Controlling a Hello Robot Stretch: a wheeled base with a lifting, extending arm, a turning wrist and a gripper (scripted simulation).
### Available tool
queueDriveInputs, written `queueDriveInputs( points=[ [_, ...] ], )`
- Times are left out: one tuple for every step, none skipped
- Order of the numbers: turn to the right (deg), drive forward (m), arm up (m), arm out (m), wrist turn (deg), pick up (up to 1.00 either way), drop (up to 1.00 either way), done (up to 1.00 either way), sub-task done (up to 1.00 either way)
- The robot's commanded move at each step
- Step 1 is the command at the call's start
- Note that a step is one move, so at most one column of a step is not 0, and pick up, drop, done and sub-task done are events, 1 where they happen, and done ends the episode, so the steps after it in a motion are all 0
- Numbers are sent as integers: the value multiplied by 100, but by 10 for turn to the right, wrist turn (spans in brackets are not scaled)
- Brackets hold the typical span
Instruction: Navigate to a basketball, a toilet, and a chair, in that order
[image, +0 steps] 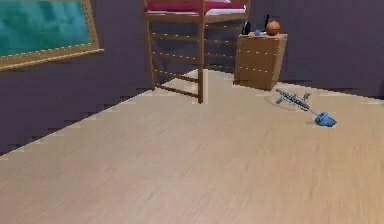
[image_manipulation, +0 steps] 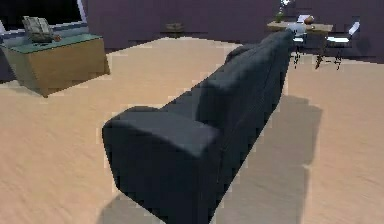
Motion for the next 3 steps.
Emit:
queueDriveInputs(
  points=[
    [180, 0, 0, 0, 0, 0, 0, 0, 0],
    [0, 10, 0, 0, 0, 0, 0, 0, 0],
    [120, 0, 0, 0, 0, 0, 0, 0, 0]
  ],
)
